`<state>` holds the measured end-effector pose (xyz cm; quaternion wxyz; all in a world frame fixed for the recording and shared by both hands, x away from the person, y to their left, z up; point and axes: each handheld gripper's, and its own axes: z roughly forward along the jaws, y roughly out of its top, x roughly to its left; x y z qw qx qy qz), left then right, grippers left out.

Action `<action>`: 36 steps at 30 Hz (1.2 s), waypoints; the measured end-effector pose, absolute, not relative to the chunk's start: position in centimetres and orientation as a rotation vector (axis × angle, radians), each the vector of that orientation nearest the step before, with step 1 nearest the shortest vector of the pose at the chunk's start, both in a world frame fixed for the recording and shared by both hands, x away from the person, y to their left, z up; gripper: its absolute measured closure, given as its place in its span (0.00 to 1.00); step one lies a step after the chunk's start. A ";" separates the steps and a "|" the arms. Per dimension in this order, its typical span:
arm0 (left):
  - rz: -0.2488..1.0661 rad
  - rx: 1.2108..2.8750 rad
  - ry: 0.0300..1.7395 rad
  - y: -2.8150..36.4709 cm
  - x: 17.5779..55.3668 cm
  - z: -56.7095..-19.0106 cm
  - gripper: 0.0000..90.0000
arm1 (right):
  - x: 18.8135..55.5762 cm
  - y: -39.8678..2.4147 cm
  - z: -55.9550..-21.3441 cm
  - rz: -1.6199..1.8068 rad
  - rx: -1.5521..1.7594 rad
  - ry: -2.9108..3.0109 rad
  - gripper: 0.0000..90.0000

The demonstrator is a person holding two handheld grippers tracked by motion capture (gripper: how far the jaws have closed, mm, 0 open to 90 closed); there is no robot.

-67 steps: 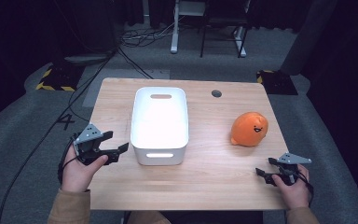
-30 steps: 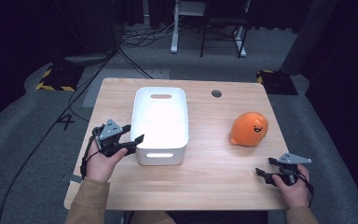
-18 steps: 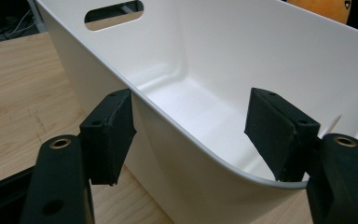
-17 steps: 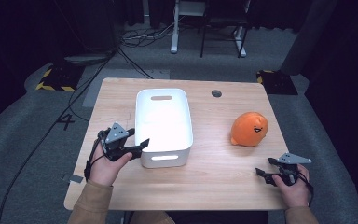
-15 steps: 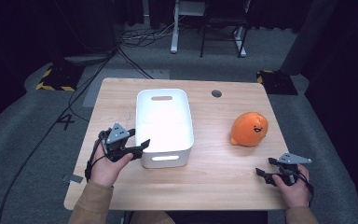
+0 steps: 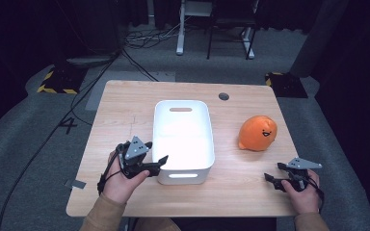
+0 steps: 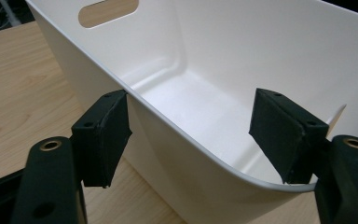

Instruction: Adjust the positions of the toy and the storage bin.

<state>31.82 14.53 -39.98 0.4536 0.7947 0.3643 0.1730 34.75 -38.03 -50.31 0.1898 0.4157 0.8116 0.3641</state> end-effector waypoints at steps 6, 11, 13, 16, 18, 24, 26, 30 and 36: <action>0.425 1.994 0.874 13.1 30.7 -39.8 0.28 | 34.8 -38.0 -50.3 1.023 1.168 2.281 0.24; 0.403 2.002 0.850 12.3 29.9 -39.8 0.28 | 34.7 -38.0 -50.3 1.024 1.169 2.281 0.24; 0.402 2.008 0.835 12.1 29.6 -39.8 0.28 | 34.7 -38.0 -50.3 1.025 1.170 2.281 0.24; 0.397 2.013 0.833 11.5 28.9 -39.7 0.28 | 34.8 -38.0 -50.3 1.023 1.168 2.281 0.24; 0.396 2.024 0.823 11.2 28.6 -39.7 0.26 | 34.8 -38.0 -50.3 1.024 1.170 2.280 0.24; 0.388 2.033 0.832 10.1 27.7 -39.6 0.24 | 34.8 -38.0 -50.3 1.024 1.170 2.280 0.24; 0.388 2.040 0.828 10.0 27.5 -39.6 0.24 | 34.7 -38.0 -50.3 1.024 1.173 2.281 0.24; 0.400 2.032 0.824 9.8 27.3 -39.6 0.24 | 34.7 -38.0 -50.3 1.026 1.174 2.280 0.24; 0.388 2.044 0.820 9.5 26.9 -39.6 0.23 | 34.7 -38.0 -50.3 1.025 1.174 2.281 0.24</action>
